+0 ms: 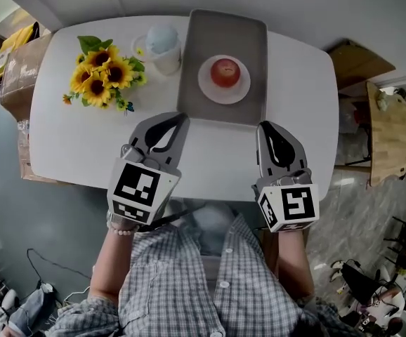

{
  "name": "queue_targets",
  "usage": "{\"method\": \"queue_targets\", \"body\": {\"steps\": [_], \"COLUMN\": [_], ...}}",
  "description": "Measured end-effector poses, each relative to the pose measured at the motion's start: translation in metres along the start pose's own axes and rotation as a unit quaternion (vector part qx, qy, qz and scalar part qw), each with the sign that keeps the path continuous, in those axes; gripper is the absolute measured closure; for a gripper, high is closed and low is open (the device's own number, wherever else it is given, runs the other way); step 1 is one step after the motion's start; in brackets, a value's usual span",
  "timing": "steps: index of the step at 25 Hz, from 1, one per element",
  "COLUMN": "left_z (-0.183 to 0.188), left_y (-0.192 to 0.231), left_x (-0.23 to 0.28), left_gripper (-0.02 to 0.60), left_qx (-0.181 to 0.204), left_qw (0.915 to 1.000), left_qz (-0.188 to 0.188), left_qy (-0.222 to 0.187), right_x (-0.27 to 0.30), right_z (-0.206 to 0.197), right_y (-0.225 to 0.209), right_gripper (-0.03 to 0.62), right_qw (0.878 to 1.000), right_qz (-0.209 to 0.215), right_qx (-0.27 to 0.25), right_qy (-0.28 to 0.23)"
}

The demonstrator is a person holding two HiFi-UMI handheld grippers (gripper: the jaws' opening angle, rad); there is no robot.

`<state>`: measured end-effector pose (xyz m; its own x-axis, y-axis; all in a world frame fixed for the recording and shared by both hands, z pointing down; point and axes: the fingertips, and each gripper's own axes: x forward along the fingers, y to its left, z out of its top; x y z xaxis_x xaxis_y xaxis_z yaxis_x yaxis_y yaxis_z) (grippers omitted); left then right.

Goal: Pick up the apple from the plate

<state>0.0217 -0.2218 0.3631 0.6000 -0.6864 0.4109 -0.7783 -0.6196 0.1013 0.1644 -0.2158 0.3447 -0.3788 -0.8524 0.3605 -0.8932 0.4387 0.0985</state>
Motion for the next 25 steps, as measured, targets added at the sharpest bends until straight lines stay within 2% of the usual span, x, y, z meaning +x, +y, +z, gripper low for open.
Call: {"method": "queue_targets", "body": {"steps": [5,11,15,19,25], "left_z": [-0.008,-0.032,-0.051,-0.061,-0.078], "left_y": [0.014,0.034,0.038,0.043,0.052], "left_x": [0.028,0.064,0.088,0.11,0.133], "left_gripper": [0.571,0.571,0.571,0.571,0.569], "left_qx": [-0.042,-0.088,-0.122,-0.157,-0.232], "left_qw": [0.9989,0.993,0.9863,0.9795,0.962], "left_qz": [0.007,0.016,-0.001,-0.003,0.003], "left_qy": [0.022,0.076,0.112,0.126,0.144], "right_x": [0.032,0.07,0.095,0.116,0.139], "right_z": [-0.012,-0.029,-0.044,-0.058,-0.08], "right_y": [-0.02,-0.038,-0.04,-0.044,-0.054], "right_gripper": [0.562,0.562,0.562,0.562,0.562], "right_qw": [1.0,0.998,0.993,0.988,0.983], "right_qz": [0.016,0.028,0.052,0.063,0.069], "right_qx": [-0.003,-0.028,-0.046,-0.055,-0.017], "right_qy": [0.021,0.054,0.098,0.128,0.168]}}
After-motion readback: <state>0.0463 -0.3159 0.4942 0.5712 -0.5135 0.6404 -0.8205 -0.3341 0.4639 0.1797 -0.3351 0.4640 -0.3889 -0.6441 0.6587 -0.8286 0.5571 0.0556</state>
